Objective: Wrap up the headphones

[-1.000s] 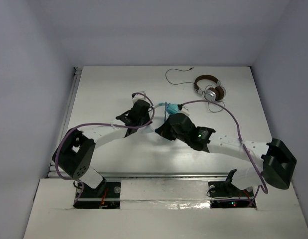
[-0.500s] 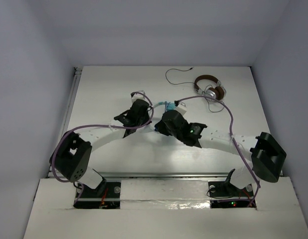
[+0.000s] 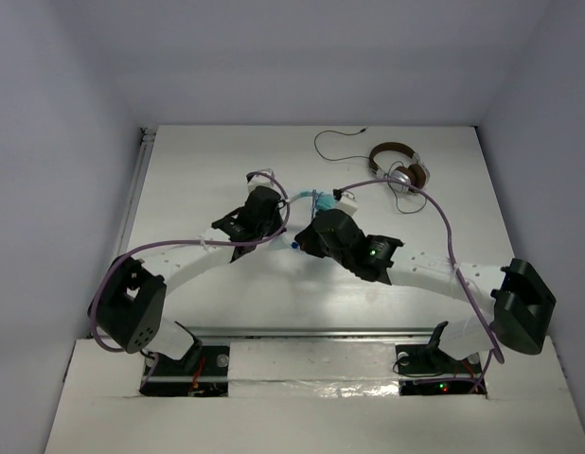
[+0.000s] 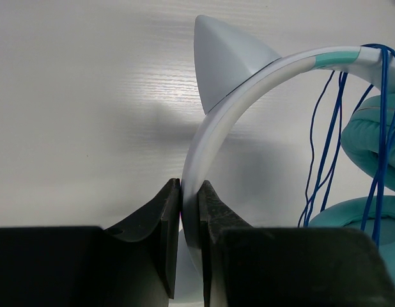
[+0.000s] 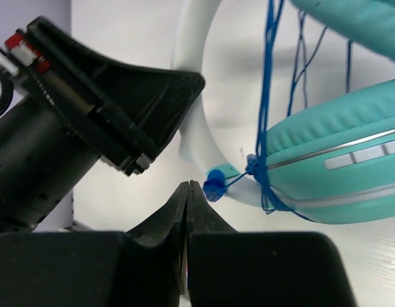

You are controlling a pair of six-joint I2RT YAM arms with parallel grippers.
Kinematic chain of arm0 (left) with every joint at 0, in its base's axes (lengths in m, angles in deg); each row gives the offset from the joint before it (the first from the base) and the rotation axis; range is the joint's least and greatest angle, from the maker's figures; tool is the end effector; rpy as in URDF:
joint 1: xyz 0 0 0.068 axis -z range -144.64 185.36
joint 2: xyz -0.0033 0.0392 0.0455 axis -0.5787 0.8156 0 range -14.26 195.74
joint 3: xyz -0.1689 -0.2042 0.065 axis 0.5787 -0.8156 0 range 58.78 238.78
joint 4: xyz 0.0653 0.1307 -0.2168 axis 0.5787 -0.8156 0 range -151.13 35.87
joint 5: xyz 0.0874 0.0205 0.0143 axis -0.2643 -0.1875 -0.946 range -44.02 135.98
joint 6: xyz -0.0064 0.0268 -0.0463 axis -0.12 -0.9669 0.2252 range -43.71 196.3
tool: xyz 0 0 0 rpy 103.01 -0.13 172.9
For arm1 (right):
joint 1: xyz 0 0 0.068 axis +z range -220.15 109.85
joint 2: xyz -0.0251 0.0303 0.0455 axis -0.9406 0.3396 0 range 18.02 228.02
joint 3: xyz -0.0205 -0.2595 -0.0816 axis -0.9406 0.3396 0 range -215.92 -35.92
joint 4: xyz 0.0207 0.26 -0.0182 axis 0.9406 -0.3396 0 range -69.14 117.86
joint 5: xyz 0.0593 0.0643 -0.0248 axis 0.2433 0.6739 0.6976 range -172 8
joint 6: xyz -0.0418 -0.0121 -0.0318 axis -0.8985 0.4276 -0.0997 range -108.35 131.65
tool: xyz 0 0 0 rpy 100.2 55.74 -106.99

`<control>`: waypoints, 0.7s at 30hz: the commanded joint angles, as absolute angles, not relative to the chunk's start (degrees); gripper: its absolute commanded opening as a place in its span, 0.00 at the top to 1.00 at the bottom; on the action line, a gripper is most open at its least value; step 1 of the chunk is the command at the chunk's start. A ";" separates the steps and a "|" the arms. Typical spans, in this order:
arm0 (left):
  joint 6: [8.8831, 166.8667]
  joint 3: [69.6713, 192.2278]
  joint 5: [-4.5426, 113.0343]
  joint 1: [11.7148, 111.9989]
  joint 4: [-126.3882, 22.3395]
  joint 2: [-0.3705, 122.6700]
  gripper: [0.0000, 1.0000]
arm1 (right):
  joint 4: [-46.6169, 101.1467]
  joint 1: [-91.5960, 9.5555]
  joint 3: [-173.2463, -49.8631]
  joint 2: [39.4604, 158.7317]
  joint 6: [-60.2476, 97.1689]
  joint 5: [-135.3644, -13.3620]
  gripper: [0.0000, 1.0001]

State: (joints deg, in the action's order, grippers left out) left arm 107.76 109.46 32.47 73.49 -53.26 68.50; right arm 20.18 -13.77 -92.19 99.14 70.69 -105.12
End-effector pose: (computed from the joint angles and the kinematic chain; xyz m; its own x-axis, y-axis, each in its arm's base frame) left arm 0.2561 -0.1905 0.2399 -0.5791 -0.1907 -0.7927 0.1652 0.9246 -0.3431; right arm 0.1871 0.2560 0.2684 -0.6528 0.4427 -0.6148 -0.0443 0.7878 0.6144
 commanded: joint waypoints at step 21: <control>108.37 111.25 33.33 73.24 -50.61 63.62 1.00 | 20.83 -12.49 -92.61 100.29 69.30 -113.38 1.00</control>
